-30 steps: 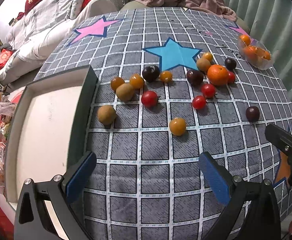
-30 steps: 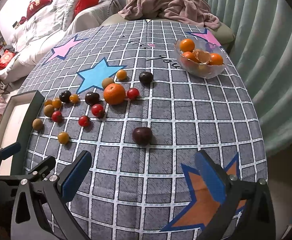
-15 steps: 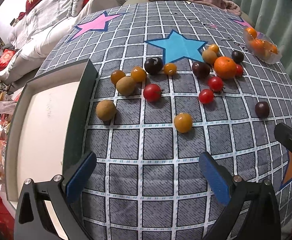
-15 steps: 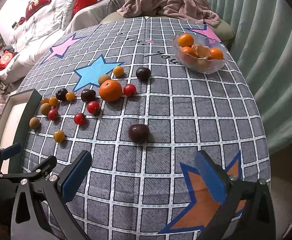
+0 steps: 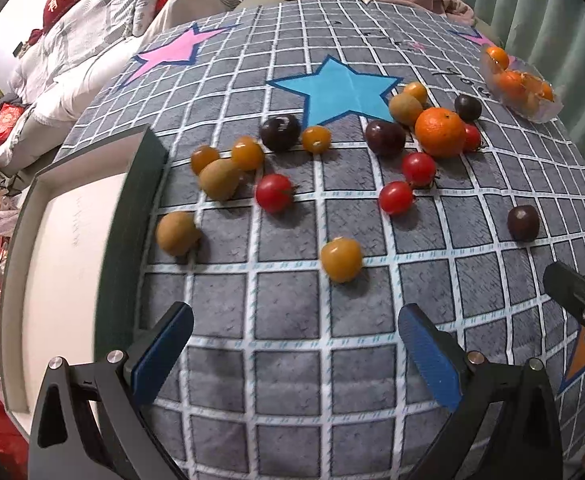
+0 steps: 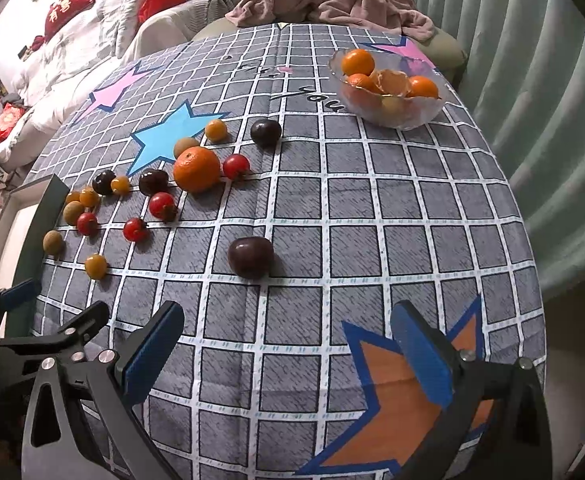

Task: Organize fruits
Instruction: 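Grasp the yellow cherry tomato with the left tool while the right tool grasps the dark plum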

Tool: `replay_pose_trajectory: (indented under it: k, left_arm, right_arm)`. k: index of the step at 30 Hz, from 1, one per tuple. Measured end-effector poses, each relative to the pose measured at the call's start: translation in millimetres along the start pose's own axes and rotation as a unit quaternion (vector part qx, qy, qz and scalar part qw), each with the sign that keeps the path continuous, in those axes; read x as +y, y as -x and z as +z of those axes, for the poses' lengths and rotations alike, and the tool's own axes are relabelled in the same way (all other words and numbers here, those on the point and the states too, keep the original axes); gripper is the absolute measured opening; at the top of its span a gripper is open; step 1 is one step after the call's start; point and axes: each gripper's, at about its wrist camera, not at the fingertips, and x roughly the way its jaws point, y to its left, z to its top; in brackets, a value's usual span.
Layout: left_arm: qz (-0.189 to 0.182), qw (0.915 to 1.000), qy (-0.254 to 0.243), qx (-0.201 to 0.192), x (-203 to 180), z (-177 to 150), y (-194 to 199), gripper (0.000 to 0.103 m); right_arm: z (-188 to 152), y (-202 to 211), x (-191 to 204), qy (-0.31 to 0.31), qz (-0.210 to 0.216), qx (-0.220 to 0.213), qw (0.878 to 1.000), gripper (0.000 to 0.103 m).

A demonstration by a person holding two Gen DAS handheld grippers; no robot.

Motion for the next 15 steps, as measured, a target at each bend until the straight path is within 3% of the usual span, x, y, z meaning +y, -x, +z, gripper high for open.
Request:
replay_pose_trajectory:
  k: [10,15]
  left_arm:
    - [-0.006,0.9997,-0.011,-0.021,-12,13,-8,0.099]
    - [-0.021,0.9991,-0.013,-0.034,-13,16,-8,0.090]
  right_arm:
    - [10,-26,0,0.004,0.004,0.004,1.000,0.102]
    - [14,-33,2,0.010,0.003,0.005,1.000,0.089]
